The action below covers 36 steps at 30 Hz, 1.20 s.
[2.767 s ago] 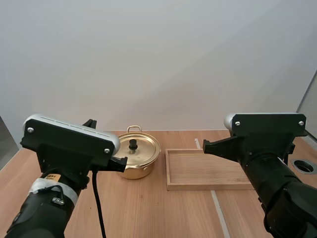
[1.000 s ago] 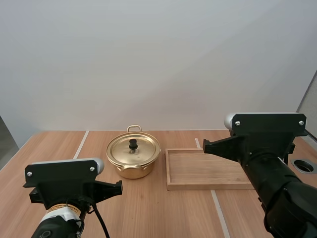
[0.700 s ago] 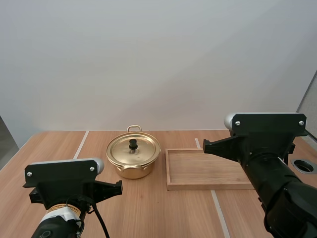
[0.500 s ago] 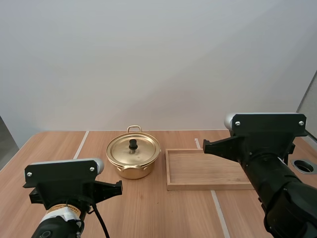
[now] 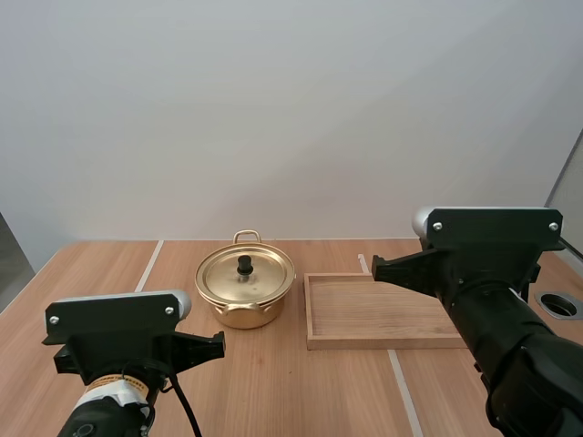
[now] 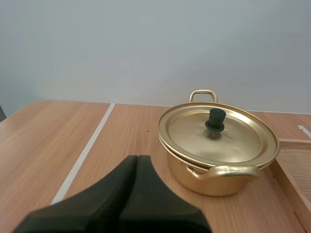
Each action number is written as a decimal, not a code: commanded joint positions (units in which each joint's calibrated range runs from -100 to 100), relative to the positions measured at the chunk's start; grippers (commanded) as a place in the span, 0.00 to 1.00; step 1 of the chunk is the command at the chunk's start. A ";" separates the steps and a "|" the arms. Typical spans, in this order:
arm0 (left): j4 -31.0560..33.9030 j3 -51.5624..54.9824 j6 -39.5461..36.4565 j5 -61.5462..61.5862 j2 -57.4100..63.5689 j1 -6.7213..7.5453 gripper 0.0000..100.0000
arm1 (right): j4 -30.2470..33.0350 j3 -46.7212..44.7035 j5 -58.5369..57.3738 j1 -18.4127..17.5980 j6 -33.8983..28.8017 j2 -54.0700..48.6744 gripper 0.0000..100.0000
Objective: Open the pot, put the pineapple inside, and close it
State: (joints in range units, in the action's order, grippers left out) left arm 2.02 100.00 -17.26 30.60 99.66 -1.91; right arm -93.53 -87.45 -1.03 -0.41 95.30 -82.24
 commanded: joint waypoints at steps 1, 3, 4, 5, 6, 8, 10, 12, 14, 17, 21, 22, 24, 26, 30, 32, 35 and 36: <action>0.25 0.00 -0.63 -1.22 0.34 0.11 0.00 | 13.74 -0.18 -7.06 0.15 -6.90 -0.33 0.00; 0.25 0.00 -0.63 -1.22 0.34 0.11 0.00 | 24.10 -0.18 -11.62 0.15 -13.86 -0.33 0.00; 0.25 0.00 -0.63 -1.22 0.34 0.11 0.00 | 28.78 -0.18 -12.99 0.15 -18.24 -0.33 0.00; 0.25 0.00 -0.63 -1.22 0.34 0.11 0.00 | 33.42 -0.18 -14.65 0.15 -22.81 -0.33 0.00; 0.25 0.00 -0.63 -1.22 0.34 0.11 0.00 | 38.04 -0.18 -16.11 0.15 -27.24 -0.33 0.00; 0.25 0.00 -0.63 -1.22 0.34 0.11 0.00 | 45.87 -0.18 -18.06 0.15 -35.33 -0.33 0.00; 0.25 0.00 -0.63 -1.22 0.34 0.11 0.00 | 53.07 -0.18 -18.75 0.15 -43.06 -0.33 0.00; 0.25 0.00 -0.63 -1.22 0.34 0.11 0.00 | 59.46 -0.18 -18.75 0.15 -50.16 -0.33 0.00; 0.25 0.00 -0.63 -1.22 0.34 0.11 0.00 | 64.79 -0.18 -18.75 0.15 -55.62 -0.33 0.00; 0.25 0.00 -0.63 -1.22 0.34 0.11 0.00 | 70.44 -0.82 -18.74 0.15 -60.84 -0.50 0.00; 0.25 0.00 -0.63 -1.22 0.34 0.11 0.00 | 78.78 -5.94 -18.74 0.15 -69.35 -4.99 0.00; 0.25 0.00 -0.63 -1.22 0.34 0.11 0.00 | 80.55 -6.97 -18.74 0.15 -71.44 -6.63 0.00; 0.25 0.00 -0.63 -1.22 0.34 0.11 0.00 | 83.97 -9.27 -18.74 0.15 -74.25 -10.96 0.00; 0.25 0.00 -0.63 -1.22 0.34 0.11 0.00 | 86.13 -10.44 -18.74 0.15 -75.36 -15.12 0.00; 0.25 0.00 -0.63 -1.22 0.34 0.11 0.00 | 88.75 -12.55 -18.91 0.15 -77.85 -17.76 0.00; 0.25 0.00 -0.63 -1.22 0.34 0.11 0.00 | 88.86 -12.55 -20.34 0.23 -79.67 -17.76 0.00; 0.25 0.00 -0.63 -1.22 0.34 0.11 0.00 | 89.84 -12.55 -26.85 0.23 -81.85 -17.76 0.00; 0.25 0.00 -0.63 -1.22 0.34 0.11 0.00 | 90.40 -12.55 -28.94 0.23 -82.25 -17.76 0.00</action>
State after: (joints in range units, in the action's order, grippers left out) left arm 2.02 100.00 -17.26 30.60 99.66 -1.91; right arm -4.78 -99.81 -24.99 -0.41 14.77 -99.59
